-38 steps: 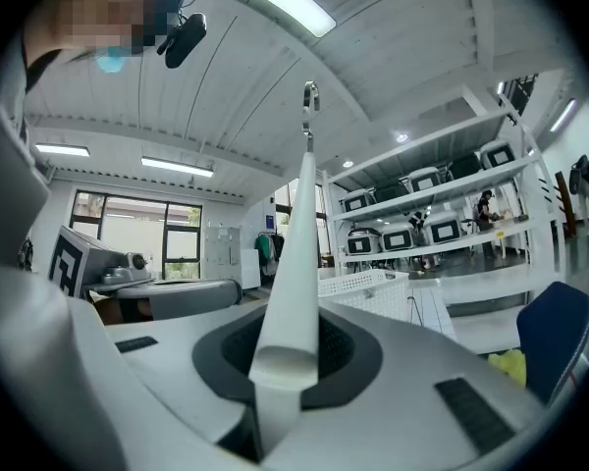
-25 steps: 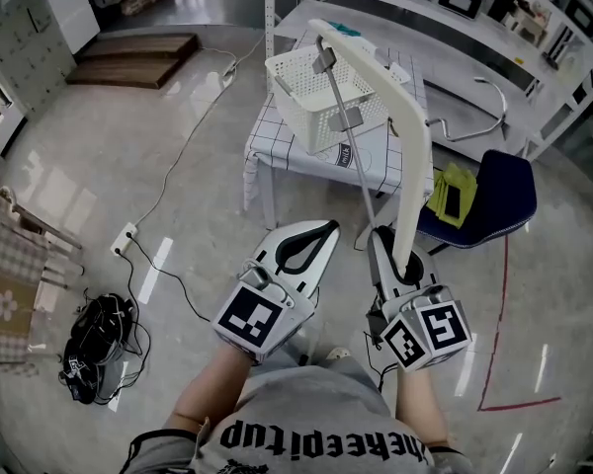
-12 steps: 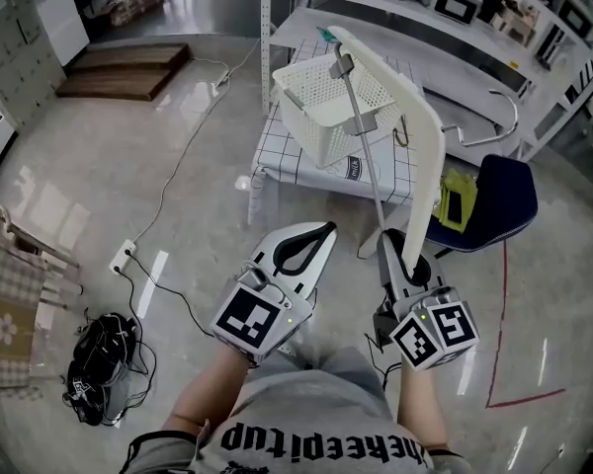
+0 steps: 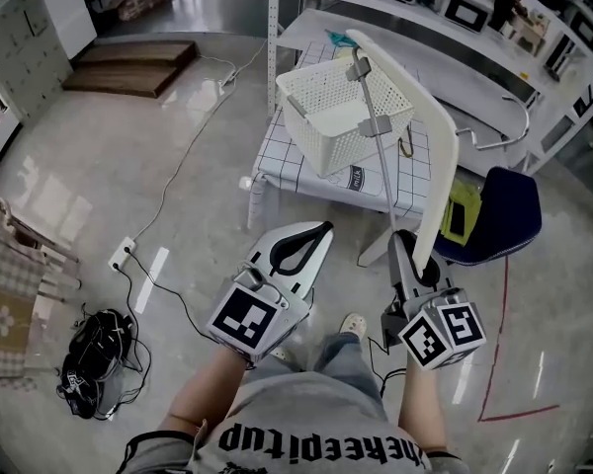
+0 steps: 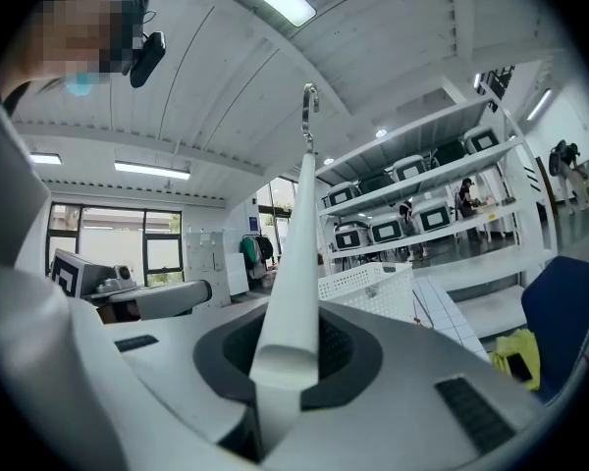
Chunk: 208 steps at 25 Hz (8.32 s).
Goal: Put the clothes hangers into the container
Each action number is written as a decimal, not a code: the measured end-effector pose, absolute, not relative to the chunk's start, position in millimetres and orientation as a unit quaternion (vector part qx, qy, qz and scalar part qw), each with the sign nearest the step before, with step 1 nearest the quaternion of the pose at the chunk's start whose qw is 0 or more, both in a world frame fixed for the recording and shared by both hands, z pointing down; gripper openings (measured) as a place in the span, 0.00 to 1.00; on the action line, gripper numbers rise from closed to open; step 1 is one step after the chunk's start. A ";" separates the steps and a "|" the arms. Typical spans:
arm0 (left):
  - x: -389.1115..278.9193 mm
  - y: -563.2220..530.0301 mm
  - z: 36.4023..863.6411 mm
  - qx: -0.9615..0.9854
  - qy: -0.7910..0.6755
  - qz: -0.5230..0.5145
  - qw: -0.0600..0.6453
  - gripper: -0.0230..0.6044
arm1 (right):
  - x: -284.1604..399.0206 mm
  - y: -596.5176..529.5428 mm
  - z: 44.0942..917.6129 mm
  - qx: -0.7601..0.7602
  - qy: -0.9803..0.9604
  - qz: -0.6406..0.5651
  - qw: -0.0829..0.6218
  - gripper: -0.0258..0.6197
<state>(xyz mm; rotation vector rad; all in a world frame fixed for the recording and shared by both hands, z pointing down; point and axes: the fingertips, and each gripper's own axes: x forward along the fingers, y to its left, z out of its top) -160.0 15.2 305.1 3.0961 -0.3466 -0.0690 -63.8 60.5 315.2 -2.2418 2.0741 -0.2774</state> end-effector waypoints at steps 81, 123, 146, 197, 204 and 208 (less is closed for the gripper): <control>52.0 -136.4 311.9 0.935 -0.353 -0.027 0.010 0.07 | 164.2 -136.1 361.6 -0.476 0.852 -0.187 -0.113 0.12; 64.4 -187.6 319.5 0.940 -0.339 -0.020 0.019 0.07 | 184.4 -178.7 370.6 -0.444 0.840 -0.192 -0.246 0.14; 52.1 -230.5 315.2 0.928 -0.373 -0.027 0.005 0.07 | 207.2 -217.5 360.8 -0.329 0.865 -0.169 -0.340 0.14; 102.4 -212.9 307.4 0.855 -0.519 -0.006 -0.010 0.07 | 247.9 -286.4 286.7 -0.276 0.945 -0.052 -0.169 0.23; 109.7 -217.5 304.6 0.868 -0.497 -0.009 -0.011 0.07 | 238.6 -271.9 272.2 -0.299 0.947 -0.072 -0.098 0.03; 113.9 -220.1 303.9 0.876 -0.482 -0.010 -0.011 0.07 | 234.6 -261.7 269.2 -0.306 0.947 -0.072 -0.069 0.04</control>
